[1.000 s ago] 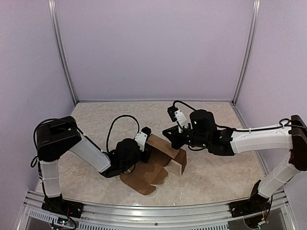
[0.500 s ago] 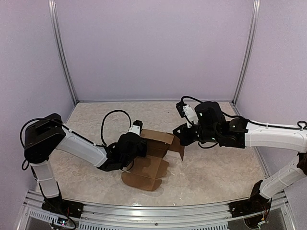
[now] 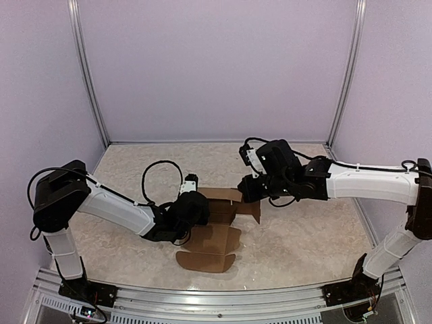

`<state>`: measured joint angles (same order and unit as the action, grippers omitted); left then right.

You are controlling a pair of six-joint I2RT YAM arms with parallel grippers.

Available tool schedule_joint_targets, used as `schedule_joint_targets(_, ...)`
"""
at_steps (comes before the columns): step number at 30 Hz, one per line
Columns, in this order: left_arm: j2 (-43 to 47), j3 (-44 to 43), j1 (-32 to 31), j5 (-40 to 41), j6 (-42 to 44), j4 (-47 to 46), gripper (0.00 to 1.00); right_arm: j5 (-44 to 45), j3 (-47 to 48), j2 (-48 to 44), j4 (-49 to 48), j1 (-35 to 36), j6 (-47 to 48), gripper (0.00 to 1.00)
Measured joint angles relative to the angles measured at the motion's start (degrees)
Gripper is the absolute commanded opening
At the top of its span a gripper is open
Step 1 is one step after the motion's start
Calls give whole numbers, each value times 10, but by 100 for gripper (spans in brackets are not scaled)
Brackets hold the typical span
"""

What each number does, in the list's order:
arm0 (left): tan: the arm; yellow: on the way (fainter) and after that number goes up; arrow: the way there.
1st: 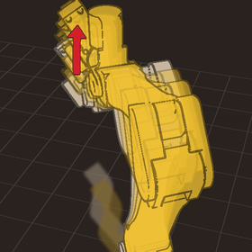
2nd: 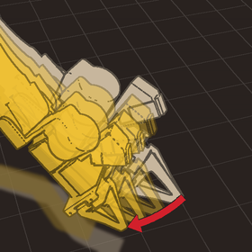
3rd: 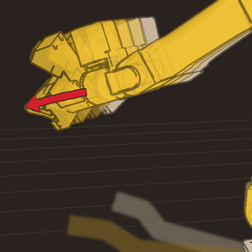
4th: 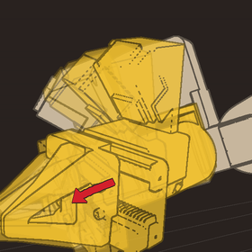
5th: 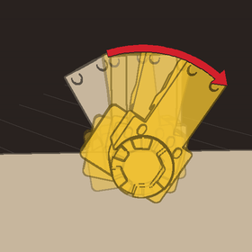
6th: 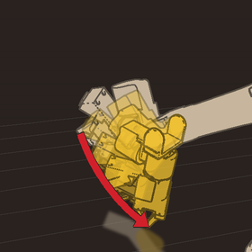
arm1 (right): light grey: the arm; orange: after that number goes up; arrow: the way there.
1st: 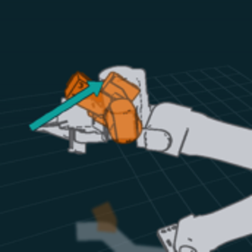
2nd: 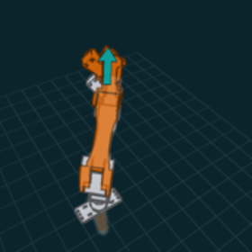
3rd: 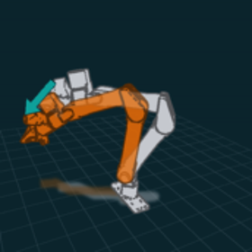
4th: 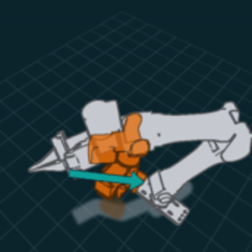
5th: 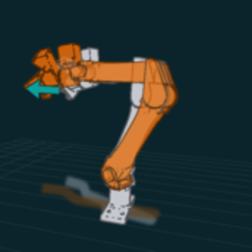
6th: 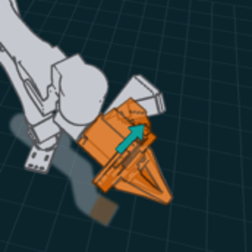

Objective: Fold the paper box

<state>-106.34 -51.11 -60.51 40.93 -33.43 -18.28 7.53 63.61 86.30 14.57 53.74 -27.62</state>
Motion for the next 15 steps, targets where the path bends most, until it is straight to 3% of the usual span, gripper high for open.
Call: schedule_joint_targets(15, -1, -14, -7, -6, -42, 33, 0, 9, 13, 80, -1, 0, -29, 0)
